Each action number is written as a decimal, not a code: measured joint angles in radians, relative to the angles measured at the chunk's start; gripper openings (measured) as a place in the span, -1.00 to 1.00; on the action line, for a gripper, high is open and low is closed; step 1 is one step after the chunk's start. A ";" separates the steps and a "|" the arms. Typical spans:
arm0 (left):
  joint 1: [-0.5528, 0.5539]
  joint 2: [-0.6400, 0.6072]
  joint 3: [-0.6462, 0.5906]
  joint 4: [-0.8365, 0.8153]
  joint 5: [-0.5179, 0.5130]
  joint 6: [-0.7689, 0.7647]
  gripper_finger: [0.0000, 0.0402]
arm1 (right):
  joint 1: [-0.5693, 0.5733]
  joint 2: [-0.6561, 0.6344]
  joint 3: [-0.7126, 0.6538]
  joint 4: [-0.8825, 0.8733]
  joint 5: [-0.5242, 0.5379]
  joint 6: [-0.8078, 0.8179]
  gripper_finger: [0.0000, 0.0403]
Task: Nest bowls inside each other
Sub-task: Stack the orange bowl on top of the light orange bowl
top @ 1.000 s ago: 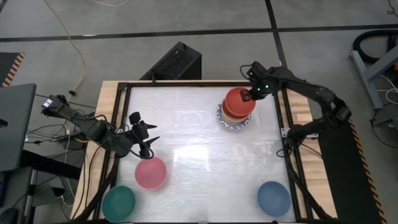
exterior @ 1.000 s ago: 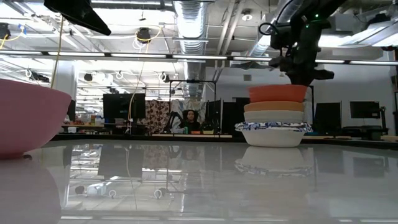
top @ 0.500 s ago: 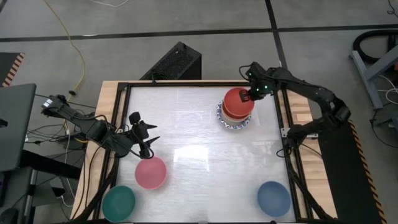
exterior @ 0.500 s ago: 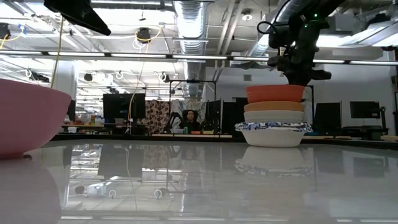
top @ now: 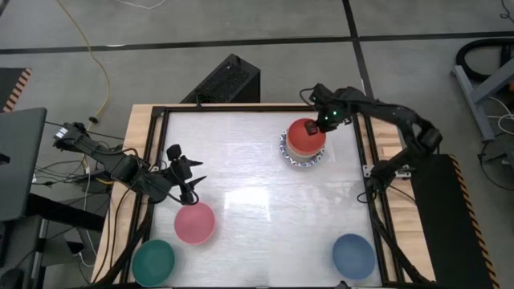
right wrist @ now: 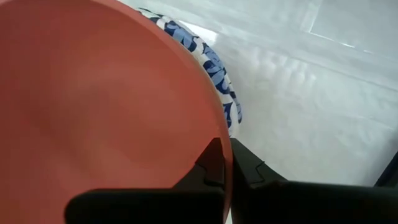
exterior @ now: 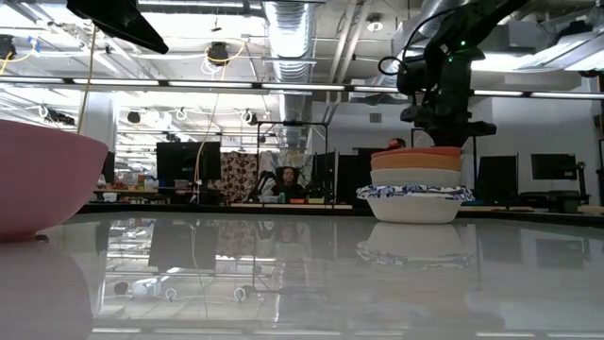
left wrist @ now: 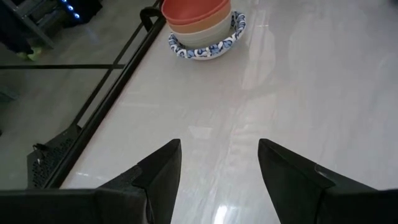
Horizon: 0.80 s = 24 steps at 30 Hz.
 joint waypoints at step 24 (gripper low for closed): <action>0.000 0.000 0.000 -0.002 0.000 0.003 0.01 | 0.043 -0.007 -0.001 0.002 -0.054 -0.097 -0.47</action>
